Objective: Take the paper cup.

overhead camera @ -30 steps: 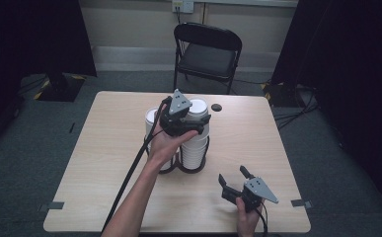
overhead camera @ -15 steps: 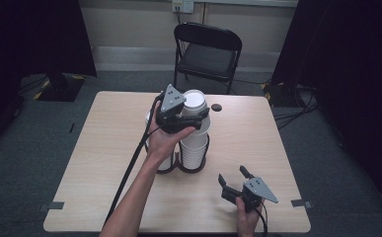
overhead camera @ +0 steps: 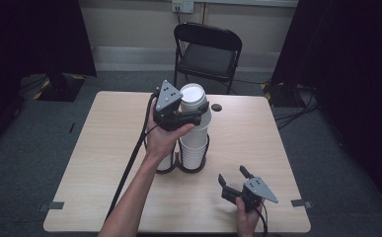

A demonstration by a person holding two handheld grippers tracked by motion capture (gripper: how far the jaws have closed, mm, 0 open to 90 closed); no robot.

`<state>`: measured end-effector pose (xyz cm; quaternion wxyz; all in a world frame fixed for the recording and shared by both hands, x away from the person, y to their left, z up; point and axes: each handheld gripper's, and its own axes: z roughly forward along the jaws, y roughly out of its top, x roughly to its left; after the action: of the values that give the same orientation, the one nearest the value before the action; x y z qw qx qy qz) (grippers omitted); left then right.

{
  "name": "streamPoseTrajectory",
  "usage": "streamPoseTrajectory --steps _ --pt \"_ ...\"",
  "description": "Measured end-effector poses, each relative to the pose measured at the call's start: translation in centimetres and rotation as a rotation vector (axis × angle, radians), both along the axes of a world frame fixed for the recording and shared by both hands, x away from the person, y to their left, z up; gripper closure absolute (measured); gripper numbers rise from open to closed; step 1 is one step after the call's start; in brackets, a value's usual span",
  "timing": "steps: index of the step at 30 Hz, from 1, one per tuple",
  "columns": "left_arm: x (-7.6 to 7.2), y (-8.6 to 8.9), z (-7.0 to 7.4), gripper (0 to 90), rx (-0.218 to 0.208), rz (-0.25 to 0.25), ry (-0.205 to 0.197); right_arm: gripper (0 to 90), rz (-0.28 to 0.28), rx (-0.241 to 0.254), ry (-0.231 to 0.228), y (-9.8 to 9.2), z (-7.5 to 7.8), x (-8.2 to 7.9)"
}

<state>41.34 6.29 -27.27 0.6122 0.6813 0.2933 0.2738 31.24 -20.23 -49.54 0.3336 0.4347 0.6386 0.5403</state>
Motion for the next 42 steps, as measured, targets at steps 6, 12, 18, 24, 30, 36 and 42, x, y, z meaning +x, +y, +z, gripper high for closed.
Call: streamPoseTrajectory --steps 6,12,18,24,30,36,42 --pt "-0.4 0.6 0.7 22.3 -0.027 0.002 -0.018 14.6 -0.001 0.0 -0.004 0.0 0.0 0.0" --pt "-0.8 1.3 1.3 22.3 -0.045 -0.008 -0.038 14.6 -0.002 0.0 -0.003 0.0 0.0 0.0" --pt "-1.3 2.1 2.1 22.3 -0.086 -0.012 -0.05 14.6 -0.001 0.0 -0.002 0.0 0.0 0.0" --pt "-2.1 2.8 2.8 22.3 -0.118 -0.035 -0.05 14.6 -0.002 -0.001 -0.002 0.0 0.0 0.0" --pt "-2.8 3.3 3.0 22.3 -0.122 -0.032 -0.062 14.6 -0.002 -0.003 -0.002 0.0 0.0 0.0" --pt "-3.6 4.1 3.4 22.2 -0.114 -0.051 -0.065 14.6 -0.003 -0.003 -0.002 0.0 0.0 0.0" --pt "-4.5 4.5 3.2 22.2 -0.084 -0.062 -0.082 14.6 -0.003 -0.003 0.0 0.0 0.0 0.0"
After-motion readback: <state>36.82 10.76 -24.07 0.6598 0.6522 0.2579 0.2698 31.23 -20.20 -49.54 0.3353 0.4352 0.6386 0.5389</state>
